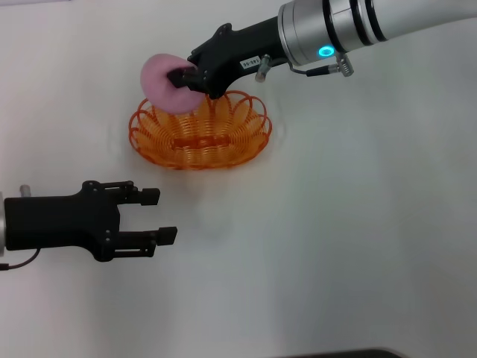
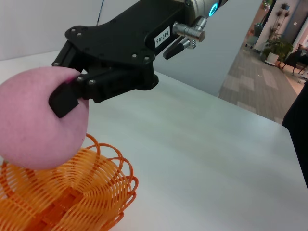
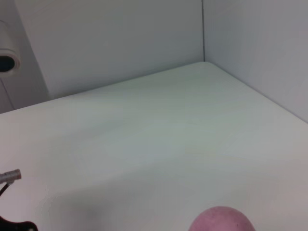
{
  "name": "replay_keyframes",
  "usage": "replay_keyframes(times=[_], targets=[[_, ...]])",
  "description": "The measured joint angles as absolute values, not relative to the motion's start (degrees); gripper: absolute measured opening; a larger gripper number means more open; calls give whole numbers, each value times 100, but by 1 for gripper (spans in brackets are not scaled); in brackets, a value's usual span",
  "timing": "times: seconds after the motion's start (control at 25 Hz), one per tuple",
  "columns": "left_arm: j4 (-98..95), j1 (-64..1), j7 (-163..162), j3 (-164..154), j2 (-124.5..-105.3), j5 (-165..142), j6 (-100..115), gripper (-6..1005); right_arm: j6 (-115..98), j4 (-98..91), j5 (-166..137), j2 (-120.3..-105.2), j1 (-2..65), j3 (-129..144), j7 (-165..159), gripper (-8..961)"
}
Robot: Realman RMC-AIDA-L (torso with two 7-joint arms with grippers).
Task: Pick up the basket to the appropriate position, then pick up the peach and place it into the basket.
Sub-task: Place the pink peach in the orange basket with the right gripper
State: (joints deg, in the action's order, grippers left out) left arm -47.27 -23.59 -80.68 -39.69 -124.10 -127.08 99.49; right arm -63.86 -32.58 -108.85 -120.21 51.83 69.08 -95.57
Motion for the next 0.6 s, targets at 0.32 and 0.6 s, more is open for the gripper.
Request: replay_keyframes(times=[0.32,0.6], targets=[[-4729,-2352,-8068,-3973,-12410,-12709,9959,751,-6389,-3252,-10697,-12014,5129,6909,-9514,148],[-4729,-2363,-8068,-3973,-12410,-12709,9966,751,-6403,-3246,-10678,-12015,5124,6910,-9467,391]])
